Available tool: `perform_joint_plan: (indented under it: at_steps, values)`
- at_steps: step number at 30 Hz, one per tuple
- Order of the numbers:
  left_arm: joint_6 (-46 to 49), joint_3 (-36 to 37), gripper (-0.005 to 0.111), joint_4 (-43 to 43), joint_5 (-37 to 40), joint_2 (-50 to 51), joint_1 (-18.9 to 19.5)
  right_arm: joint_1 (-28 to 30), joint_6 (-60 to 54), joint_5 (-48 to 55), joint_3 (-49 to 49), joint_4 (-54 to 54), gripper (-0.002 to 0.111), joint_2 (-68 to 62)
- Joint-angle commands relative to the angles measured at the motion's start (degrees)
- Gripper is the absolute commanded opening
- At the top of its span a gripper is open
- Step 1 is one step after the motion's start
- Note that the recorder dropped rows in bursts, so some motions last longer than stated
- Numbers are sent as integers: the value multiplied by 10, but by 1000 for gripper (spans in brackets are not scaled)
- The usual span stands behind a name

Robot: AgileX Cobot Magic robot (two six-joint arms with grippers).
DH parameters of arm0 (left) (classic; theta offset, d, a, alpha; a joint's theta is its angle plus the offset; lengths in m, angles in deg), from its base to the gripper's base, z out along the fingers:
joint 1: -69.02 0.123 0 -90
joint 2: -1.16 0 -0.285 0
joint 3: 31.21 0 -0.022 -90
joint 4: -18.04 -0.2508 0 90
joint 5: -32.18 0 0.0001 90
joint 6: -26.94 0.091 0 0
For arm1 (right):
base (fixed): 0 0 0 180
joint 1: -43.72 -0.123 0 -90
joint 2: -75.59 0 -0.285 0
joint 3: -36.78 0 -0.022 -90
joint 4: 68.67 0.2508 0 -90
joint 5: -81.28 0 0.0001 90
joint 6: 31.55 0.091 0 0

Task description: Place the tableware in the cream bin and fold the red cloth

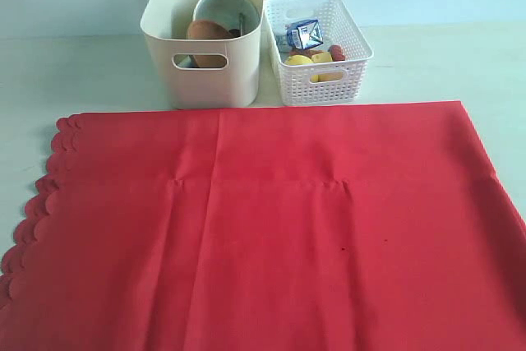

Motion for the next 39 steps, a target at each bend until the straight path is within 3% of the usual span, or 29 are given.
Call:
perform_joint_plan:
  at_steps: [1, 7, 9, 14, 23, 27, 33, 39]
  values:
    - [4, -4, 0, 3, -13, 3, -4, 3, -1, -24, -4, 1, 0, 3]
    - [31, -10, 0, 7, 9, 89, -4, 3, -1, -22, -4, 22, 0, -25]
    - [31, -38, 0, 17, 57, 145, -4, 3, -1, -12, -4, 22, 0, -75]
    - [33, -103, 0, 25, 170, 274, -3, 3, -1, -4, -2, 19, 0, -255]
    - [117, -150, 0, 110, 183, 411, 1, 3, 12, 2, 88, -4, 0, -546]
    - [164, -162, 0, 171, 189, 443, 35, 12, 43, 3, 114, -51, 0, -607]
    - [288, -174, 0, 303, 225, 482, 107, 73, 46, 0, 143, -52, 0, -677]
    - [318, -194, 0, 324, 256, 529, 156, 144, 15, 0, 162, -37, 0, -737]
